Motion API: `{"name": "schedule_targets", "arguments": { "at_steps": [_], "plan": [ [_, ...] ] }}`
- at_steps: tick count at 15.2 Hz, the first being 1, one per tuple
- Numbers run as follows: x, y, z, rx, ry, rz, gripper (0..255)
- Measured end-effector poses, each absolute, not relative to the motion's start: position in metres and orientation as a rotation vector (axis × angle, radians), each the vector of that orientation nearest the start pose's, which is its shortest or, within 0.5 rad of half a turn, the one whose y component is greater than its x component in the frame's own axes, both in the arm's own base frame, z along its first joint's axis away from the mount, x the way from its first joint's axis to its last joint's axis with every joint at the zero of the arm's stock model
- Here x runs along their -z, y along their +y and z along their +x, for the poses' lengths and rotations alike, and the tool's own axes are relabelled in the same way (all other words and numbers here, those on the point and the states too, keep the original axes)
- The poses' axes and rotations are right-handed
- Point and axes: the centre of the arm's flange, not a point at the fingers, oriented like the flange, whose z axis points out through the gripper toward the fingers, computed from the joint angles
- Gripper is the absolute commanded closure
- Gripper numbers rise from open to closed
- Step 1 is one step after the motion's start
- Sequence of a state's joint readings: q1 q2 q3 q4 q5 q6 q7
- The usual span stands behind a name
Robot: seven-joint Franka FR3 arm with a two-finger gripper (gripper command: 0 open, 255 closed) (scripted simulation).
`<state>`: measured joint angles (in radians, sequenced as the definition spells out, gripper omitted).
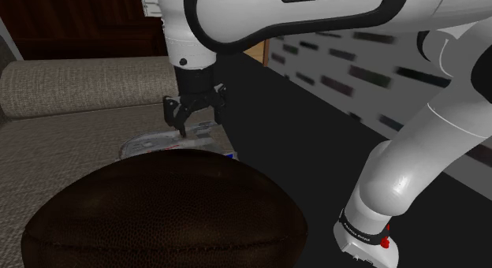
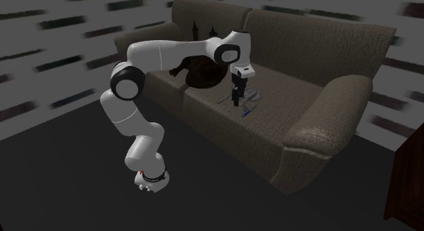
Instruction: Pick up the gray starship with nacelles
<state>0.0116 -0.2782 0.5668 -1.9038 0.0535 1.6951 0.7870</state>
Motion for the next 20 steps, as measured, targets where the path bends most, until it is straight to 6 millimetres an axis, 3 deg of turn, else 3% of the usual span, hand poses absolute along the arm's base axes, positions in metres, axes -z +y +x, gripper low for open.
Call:
{"name": "schedule_targets", "arguments": {
  "at_steps": [1,2,12,20],
  "plan": [
    [-0.592,0.297,0.389,0.130,0.367,-3.174,0],
    [-0.590,0.297,0.389,0.130,0.367,-3.174,255],
    [-0.587,0.297,0.389,0.131,0.368,-3.174,255],
    [-0.624,0.297,0.389,0.130,0.367,-3.174,255]
  ]
}}
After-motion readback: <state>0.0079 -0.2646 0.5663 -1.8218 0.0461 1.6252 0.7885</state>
